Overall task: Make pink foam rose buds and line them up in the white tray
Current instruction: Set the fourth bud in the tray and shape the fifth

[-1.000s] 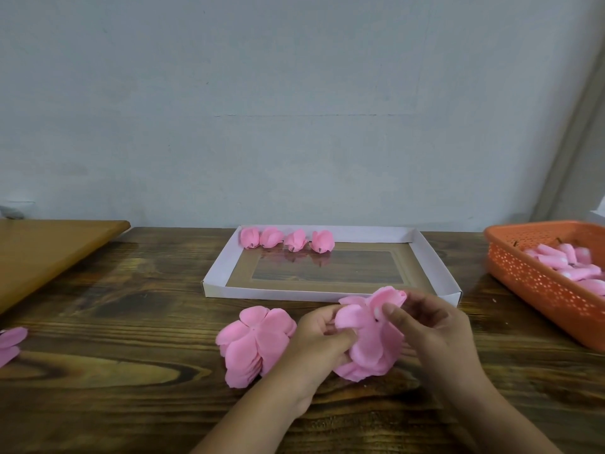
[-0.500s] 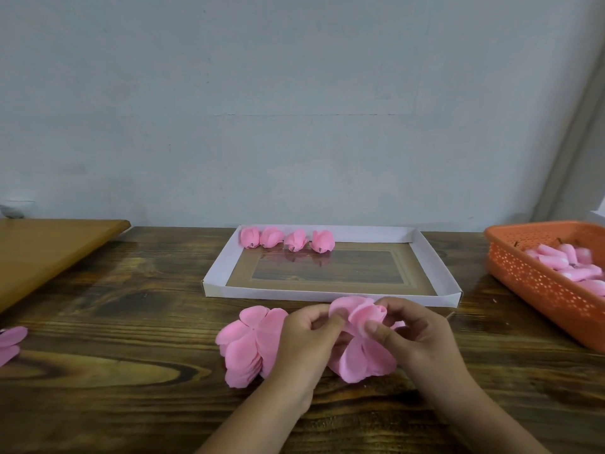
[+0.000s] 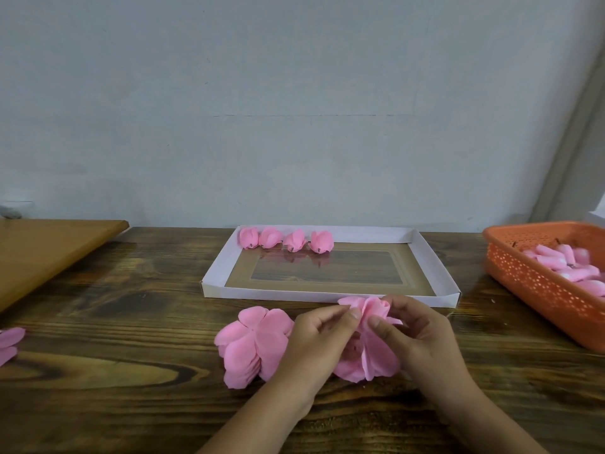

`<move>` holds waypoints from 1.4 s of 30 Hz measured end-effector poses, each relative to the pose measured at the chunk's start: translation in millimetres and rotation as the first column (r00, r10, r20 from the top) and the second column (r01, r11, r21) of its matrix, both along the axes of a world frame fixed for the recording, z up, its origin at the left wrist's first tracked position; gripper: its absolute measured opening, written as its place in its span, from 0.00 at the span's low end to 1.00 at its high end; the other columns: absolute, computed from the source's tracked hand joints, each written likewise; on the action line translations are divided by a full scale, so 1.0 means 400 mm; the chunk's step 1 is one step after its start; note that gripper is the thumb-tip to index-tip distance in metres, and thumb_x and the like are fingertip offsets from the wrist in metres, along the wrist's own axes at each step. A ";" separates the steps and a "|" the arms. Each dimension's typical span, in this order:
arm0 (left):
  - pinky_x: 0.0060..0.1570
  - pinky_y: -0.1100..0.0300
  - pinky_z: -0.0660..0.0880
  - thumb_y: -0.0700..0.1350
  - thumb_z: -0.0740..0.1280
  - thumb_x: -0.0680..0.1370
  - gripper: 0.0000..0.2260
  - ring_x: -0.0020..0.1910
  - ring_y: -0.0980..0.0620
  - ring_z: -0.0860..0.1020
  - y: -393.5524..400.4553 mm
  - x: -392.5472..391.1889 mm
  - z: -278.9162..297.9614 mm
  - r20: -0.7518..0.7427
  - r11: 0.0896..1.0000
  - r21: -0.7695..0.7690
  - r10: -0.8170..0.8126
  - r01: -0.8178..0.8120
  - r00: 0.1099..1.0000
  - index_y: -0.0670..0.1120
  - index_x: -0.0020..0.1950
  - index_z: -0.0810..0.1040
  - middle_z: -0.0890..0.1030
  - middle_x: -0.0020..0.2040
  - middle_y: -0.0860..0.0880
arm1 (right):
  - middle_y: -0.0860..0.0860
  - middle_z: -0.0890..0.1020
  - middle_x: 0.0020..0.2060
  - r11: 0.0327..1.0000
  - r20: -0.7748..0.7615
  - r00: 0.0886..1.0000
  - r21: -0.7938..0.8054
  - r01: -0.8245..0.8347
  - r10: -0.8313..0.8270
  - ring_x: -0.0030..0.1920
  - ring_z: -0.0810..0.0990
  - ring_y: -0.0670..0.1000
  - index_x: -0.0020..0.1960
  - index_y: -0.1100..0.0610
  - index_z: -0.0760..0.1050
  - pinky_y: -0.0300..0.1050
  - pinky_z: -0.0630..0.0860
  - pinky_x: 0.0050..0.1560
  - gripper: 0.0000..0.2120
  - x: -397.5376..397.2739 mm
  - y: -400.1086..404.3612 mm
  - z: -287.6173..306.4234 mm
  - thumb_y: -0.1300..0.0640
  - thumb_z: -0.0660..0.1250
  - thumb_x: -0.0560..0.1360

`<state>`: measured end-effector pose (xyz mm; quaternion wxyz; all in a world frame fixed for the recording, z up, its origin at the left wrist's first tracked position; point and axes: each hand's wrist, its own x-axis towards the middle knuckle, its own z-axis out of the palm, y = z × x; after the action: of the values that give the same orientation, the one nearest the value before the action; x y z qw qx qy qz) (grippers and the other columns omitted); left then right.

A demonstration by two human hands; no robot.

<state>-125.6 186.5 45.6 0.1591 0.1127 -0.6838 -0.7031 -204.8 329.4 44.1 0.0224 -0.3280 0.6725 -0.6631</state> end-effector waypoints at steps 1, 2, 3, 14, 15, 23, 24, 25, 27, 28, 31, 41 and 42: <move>0.50 0.55 0.83 0.48 0.65 0.83 0.11 0.50 0.47 0.86 0.000 -0.001 0.000 0.011 1.000 0.016 0.002 -0.003 1.000 0.49 0.51 0.88 0.88 0.47 0.46 | 0.50 0.88 0.44 1.000 0.003 1.000 -0.002 -0.002 0.002 0.45 0.87 0.49 0.46 0.44 0.84 0.43 0.84 0.46 0.08 -0.001 0.000 0.001 0.57 0.74 0.71; 0.51 0.52 0.84 0.48 0.64 0.83 0.12 0.50 0.45 0.86 -0.001 -0.002 -0.001 0.024 0.999 0.035 0.004 -0.005 1.000 0.47 0.49 0.87 0.87 0.46 0.44 | 0.50 0.88 0.44 1.000 0.007 1.000 0.004 0.003 -0.003 0.45 0.87 0.49 0.46 0.45 0.84 0.43 0.84 0.46 0.10 -0.002 0.000 0.001 0.60 0.75 0.72; 0.52 0.49 0.84 0.47 0.63 0.83 0.13 0.49 0.44 0.86 -0.001 -0.003 -0.002 0.035 0.999 0.053 -0.001 -0.001 0.999 0.45 0.48 0.87 0.87 0.46 0.42 | 0.50 0.88 0.43 1.000 0.012 1.000 0.012 0.008 -0.008 0.45 0.87 0.50 0.46 0.46 0.84 0.44 0.84 0.47 0.11 -0.004 0.001 -0.001 0.62 0.75 0.72; 0.47 0.52 0.84 0.38 0.67 0.82 0.13 0.45 0.51 0.86 0.001 -0.006 -0.008 -0.018 0.996 0.090 0.005 -0.003 1.000 0.54 0.51 0.88 0.87 0.47 0.46 | 0.53 0.87 0.45 0.998 0.175 0.985 -0.056 0.017 -0.007 0.47 0.86 0.55 0.55 0.54 0.82 0.54 0.82 0.50 0.20 -0.008 0.000 -0.003 0.55 0.78 0.64; 0.47 0.53 0.84 0.39 0.68 0.82 0.13 0.45 0.52 0.86 0.001 -0.005 -0.008 -0.024 0.997 0.083 0.000 0.002 1.000 0.55 0.51 0.88 0.87 0.48 0.46 | 0.53 0.87 0.45 0.998 0.189 0.982 -0.055 -0.008 0.018 0.48 0.86 0.56 0.54 0.52 0.84 0.56 0.82 0.50 0.19 -0.008 0.000 -0.003 0.54 0.77 0.64; 0.49 0.50 0.84 0.45 0.71 0.80 0.07 0.52 0.44 0.86 0.000 -0.004 -0.002 -0.051 0.995 0.101 -0.003 0.008 0.999 0.55 0.53 0.87 0.87 0.51 0.45 | 0.57 0.87 0.45 0.983 0.282 0.944 -0.100 -0.151 0.174 0.45 0.87 0.59 0.49 0.52 0.86 0.50 0.83 0.41 0.13 -0.009 0.006 0.003 0.50 0.80 0.67; 0.53 0.43 0.83 0.46 0.70 0.80 0.06 0.53 0.40 0.85 -0.002 -0.005 -0.003 -0.059 0.992 0.121 -0.011 0.018 0.998 0.53 0.54 0.87 0.87 0.51 0.43 | 0.57 0.87 0.46 0.984 0.290 0.942 -0.102 -0.144 0.168 0.46 0.87 0.59 0.50 0.52 0.86 0.50 0.83 0.41 0.14 -0.010 0.007 0.001 0.49 0.80 0.67; 0.55 0.40 0.82 0.47 0.70 0.79 0.07 0.54 0.38 0.84 -0.003 -0.004 -0.004 -0.069 0.991 0.133 -0.018 0.027 0.997 0.52 0.55 0.87 0.87 0.52 0.42 | 0.57 0.87 0.47 0.985 0.297 0.941 -0.104 -0.138 0.164 0.46 0.87 0.59 0.50 0.52 0.85 0.50 0.83 0.41 0.15 -0.012 0.008 0.000 0.48 0.79 0.67; 0.53 0.49 0.83 0.45 0.71 0.79 0.08 0.55 0.45 0.85 -0.002 0.000 0.000 -0.094 0.994 0.094 -0.039 0.048 0.995 0.55 0.54 0.87 0.87 0.53 0.47 | 0.58 0.87 0.47 0.983 0.310 0.935 -0.122 -0.139 0.171 0.47 0.87 0.60 0.51 0.53 0.85 0.54 0.83 0.42 0.14 -0.015 0.010 0.000 0.48 0.79 0.69; 0.50 0.57 0.83 0.43 0.72 0.79 0.10 0.54 0.51 0.85 0.000 0.005 0.004 -0.105 0.998 0.044 -0.048 0.052 0.993 0.58 0.52 0.87 0.87 0.52 0.51 | 0.58 0.87 0.47 0.981 0.310 0.934 -0.133 -0.140 0.175 0.47 0.87 0.61 0.51 0.53 0.85 0.55 0.84 0.43 0.12 -0.017 0.010 0.000 0.50 0.78 0.70; 0.50 0.64 0.81 0.42 0.76 0.76 0.12 0.54 0.56 0.84 0.007 0.008 0.005 -0.146 0.994 -0.103 -0.043 0.028 0.988 0.61 0.51 0.86 0.87 0.52 0.56 | 0.58 0.87 0.48 0.982 0.298 0.940 -0.136 -0.133 0.169 0.49 0.87 0.61 0.51 0.53 0.85 0.56 0.84 0.47 0.12 -0.017 0.009 0.003 0.51 0.78 0.69; 0.44 0.66 0.80 0.41 0.76 0.76 0.12 0.49 0.57 0.85 0.007 0.001 -0.003 -0.146 0.992 -0.113 0.044 -0.061 0.988 0.59 0.48 0.84 0.87 0.49 0.58 | 0.58 0.86 0.53 0.963 0.323 0.908 -0.098 -0.249 0.268 0.54 0.86 0.59 0.58 0.54 0.84 0.53 0.83 0.50 0.16 -0.021 0.011 -0.006 0.49 0.76 0.72; 0.45 0.66 0.80 0.41 0.76 0.76 0.12 0.50 0.58 0.84 0.005 0.000 -0.004 -0.135 0.991 -0.118 0.041 -0.057 0.990 0.60 0.48 0.84 0.87 0.50 0.59 | 0.57 0.86 0.53 0.966 0.320 0.912 -0.094 -0.240 0.257 0.54 0.86 0.59 0.57 0.53 0.84 0.53 0.83 0.49 0.14 -0.021 0.011 -0.007 0.50 0.76 0.73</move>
<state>-125.8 188.6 43.9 0.2280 0.0726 -0.7103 -0.6620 -213.1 333.8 41.5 0.2102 -0.2957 0.5944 -0.7176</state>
